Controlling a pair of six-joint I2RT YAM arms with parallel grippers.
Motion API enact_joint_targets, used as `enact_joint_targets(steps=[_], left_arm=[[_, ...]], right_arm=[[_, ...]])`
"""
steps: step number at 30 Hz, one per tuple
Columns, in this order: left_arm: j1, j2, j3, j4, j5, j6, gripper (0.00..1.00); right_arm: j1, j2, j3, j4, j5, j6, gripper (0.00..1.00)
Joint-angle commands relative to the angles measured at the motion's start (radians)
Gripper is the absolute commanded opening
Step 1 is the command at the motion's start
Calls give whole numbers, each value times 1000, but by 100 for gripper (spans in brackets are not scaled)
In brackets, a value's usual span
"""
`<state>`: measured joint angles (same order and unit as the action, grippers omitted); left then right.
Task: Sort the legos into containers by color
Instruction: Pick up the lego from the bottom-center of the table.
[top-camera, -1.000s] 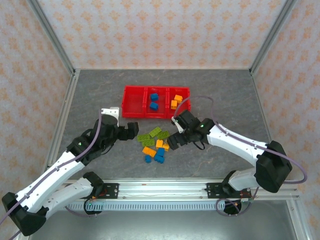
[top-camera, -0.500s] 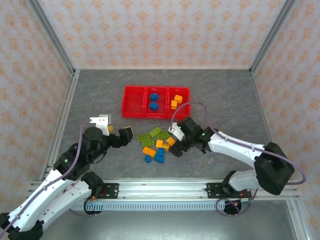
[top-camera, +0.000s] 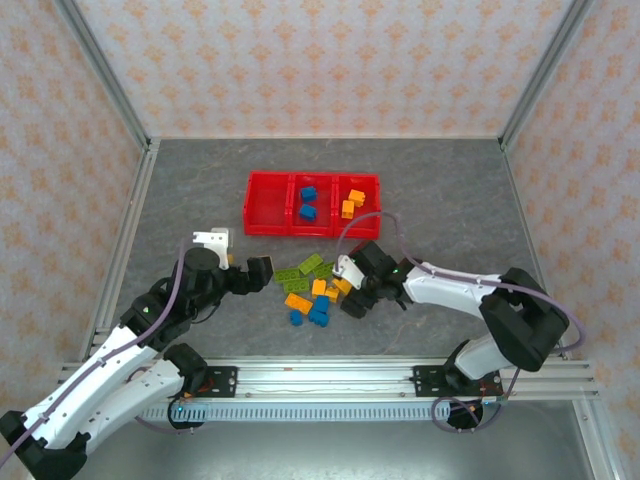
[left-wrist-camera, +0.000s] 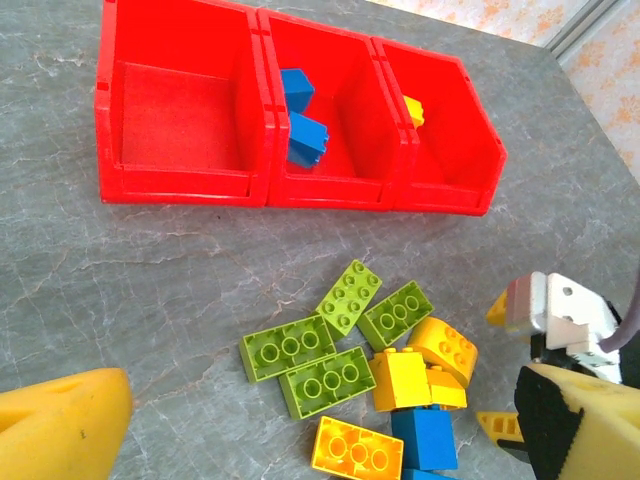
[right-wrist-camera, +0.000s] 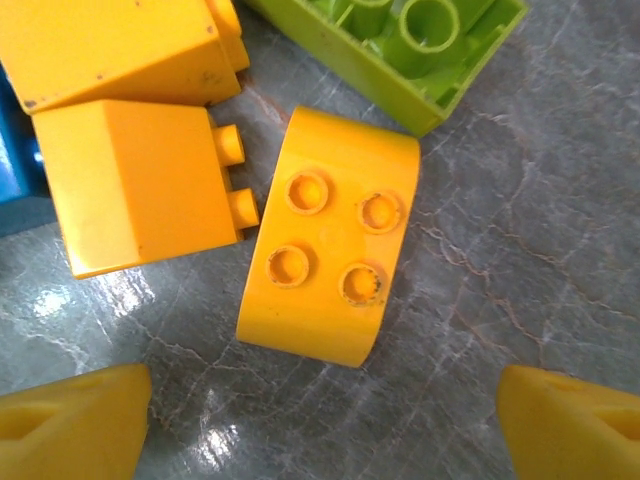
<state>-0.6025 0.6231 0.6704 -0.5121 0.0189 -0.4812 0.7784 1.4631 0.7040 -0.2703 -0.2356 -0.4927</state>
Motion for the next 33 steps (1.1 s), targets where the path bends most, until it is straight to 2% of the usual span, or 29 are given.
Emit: enact_joint_targets(steps=[1,7,14,23,33], left_arm=[[-6,-15,-9,6,-8,3,99],[-6,-17,-12,9,-13,2,99],[-6,-19,-14,12,-13,3,99],[-7,-20,-27,28,-19,11,99],[-6,-23,-29,27,-28,9,99]], right_arm=[[2,17,12,37,-19,-18,87],[-7,53,24,65,14,-1,84],[-76,57,35,90,-2,40,76],[-77,58,44,97,-85,-7,77],[-59,135,103,81,-91,8,76]])
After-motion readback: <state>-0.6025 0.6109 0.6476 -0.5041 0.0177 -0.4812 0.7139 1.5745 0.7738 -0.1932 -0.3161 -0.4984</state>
